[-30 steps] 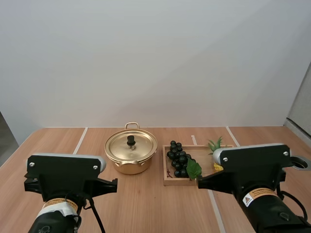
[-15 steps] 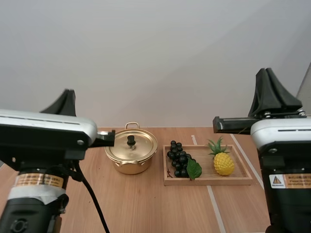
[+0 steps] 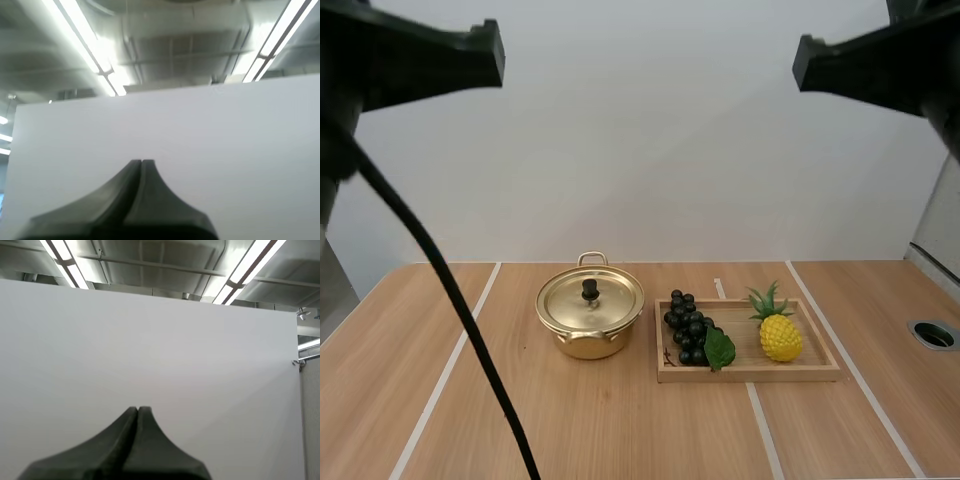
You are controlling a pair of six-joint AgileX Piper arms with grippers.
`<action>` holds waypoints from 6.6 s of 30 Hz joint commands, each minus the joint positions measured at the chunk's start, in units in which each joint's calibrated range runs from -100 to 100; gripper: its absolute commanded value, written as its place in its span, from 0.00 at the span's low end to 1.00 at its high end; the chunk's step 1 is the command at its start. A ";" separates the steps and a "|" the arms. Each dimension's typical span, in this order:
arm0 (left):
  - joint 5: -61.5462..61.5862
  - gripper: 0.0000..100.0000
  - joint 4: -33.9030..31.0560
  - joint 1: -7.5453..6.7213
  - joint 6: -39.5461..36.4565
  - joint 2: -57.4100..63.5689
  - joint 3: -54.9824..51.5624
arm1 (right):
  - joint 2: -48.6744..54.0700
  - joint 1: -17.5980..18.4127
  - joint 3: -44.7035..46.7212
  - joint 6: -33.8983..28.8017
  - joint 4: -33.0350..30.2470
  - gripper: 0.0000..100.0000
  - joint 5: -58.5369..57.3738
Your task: Open the pot, put the pineapple inside, and close it
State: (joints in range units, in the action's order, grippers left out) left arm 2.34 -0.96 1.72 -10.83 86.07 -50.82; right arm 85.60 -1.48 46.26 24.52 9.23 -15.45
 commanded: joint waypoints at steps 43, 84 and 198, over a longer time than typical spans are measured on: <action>79.74 0.00 21.72 0.18 24.23 -60.85 32.97 | -55.70 -2.89 -36.94 -1.57 -17.76 0.00 -84.55; 90.42 0.75 20.43 -0.72 32.61 -81.83 32.97 | -68.44 -2.89 -30.04 -1.63 -15.49 0.27 -81.68; 90.16 0.00 12.09 -4.33 32.91 -75.39 42.50 | -68.44 -2.89 -17.68 -7.71 -14.59 1.00 -61.46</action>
State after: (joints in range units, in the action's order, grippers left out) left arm 92.63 12.58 -2.52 22.30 9.14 -9.06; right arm 16.69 -4.20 27.11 17.65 -5.26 -76.55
